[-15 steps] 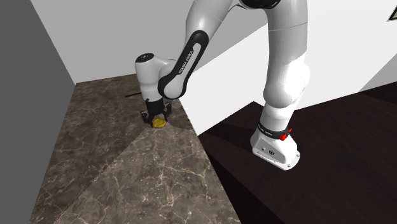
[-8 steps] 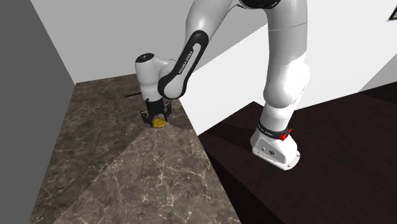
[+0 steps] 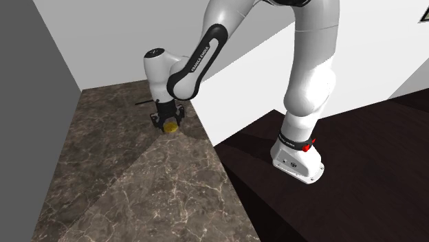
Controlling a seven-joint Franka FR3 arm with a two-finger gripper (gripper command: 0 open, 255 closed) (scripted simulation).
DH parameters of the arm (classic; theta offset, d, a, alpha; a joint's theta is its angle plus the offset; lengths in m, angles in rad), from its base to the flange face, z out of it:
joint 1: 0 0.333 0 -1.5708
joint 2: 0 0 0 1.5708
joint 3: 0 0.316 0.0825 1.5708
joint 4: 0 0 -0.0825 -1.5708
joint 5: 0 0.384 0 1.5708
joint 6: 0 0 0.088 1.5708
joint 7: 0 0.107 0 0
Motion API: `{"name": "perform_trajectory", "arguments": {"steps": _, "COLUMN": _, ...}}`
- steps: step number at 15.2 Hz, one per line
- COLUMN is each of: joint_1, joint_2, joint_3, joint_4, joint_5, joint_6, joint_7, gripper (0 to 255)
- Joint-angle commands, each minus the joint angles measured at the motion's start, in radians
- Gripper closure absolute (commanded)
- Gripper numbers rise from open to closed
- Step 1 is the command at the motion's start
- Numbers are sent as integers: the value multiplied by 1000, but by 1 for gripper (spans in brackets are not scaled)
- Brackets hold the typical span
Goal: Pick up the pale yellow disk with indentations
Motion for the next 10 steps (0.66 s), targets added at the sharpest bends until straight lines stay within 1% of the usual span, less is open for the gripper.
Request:
{"name": "perform_trajectory", "arguments": {"steps": 1, "joint_1": -9, "joint_2": -27, "joint_3": 14, "joint_4": -2, "joint_5": 29, "joint_6": -19, "joint_7": -19, "gripper": 255}}
{"name": "perform_trajectory", "arguments": {"steps": 8, "joint_1": -33, "joint_2": -113, "joint_3": 46, "joint_4": 11, "joint_5": 119, "joint_6": -97, "joint_7": -85, "gripper": 255}}
{"name": "perform_trajectory", "arguments": {"steps": 10, "joint_1": -33, "joint_2": -115, "joint_3": 46, "joint_4": 11, "joint_5": 121, "joint_6": -99, "joint_7": -87, "gripper": 255}}
